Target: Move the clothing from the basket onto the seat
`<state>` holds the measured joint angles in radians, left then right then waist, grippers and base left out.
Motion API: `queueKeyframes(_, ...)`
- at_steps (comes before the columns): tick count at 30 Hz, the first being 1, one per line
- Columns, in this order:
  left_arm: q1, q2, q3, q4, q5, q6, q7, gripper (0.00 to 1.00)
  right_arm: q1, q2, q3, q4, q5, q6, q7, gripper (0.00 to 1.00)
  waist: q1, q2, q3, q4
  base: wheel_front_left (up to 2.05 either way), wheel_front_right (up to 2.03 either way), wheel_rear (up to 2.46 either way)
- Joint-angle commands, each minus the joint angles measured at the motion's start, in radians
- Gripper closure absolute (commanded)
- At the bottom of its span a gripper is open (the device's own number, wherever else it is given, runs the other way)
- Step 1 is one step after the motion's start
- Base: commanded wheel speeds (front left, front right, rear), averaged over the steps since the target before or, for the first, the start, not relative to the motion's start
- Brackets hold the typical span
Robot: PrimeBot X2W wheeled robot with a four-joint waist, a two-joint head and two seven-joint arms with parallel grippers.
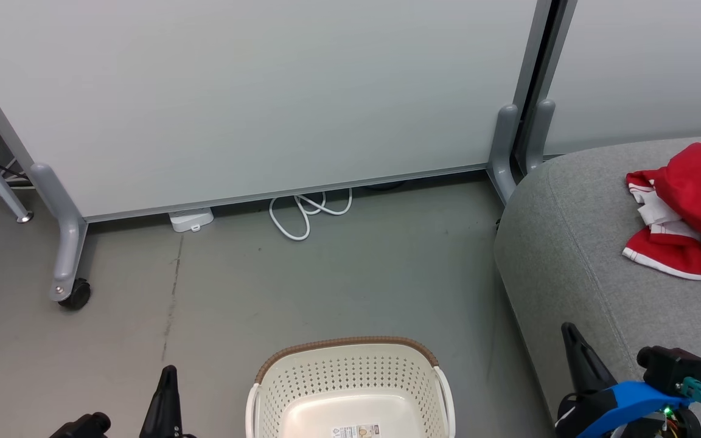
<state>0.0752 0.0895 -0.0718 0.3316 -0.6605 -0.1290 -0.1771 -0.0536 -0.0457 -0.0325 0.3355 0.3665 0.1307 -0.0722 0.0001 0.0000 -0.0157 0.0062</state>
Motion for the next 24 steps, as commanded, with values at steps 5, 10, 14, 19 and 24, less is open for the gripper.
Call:
queueKeyframes(5,-0.044,-0.001,0.022,-0.023,-0.087,-0.001,0.023,1.00,-0.025,-0.003,-0.009,-0.026,0.115,0.000,0.015,1.00,-0.0001,0.0000,0.001,0.000,0.00,0.00,0.00)
queueKeyframes(10,-0.056,-0.003,0.033,-0.029,-0.153,-0.001,0.042,1.00,-0.029,-0.003,-0.015,-0.031,0.200,0.000,0.028,1.00,-0.0001,0.0000,0.002,-0.001,0.00,0.00,0.00)
queueKeyframes(14,-0.064,-0.004,0.042,-0.033,-0.204,-0.001,0.057,1.00,-0.031,-0.003,-0.019,-0.035,0.264,0.000,0.038,1.00,-0.0001,0.0000,0.003,-0.001,0.00,0.00,0.00)
queueKeyframes(19,-0.075,-0.006,0.053,-0.037,-0.263,-0.001,0.075,1.00,-0.034,-0.003,-0.024,-0.040,0.342,0.000,0.050,1.00,-0.0001,0.0000,0.003,-0.001,0.00,0.00,0.00)
queueKeyframes(24,-0.084,-0.008,0.062,-0.042,-0.320,-0.001,0.092,1.00,-0.037,-0.004,-0.029,-0.045,0.416,0.000,0.061,1.00,-0.0001,0.0000,0.004,-0.001,0.00,0.00,0.00)
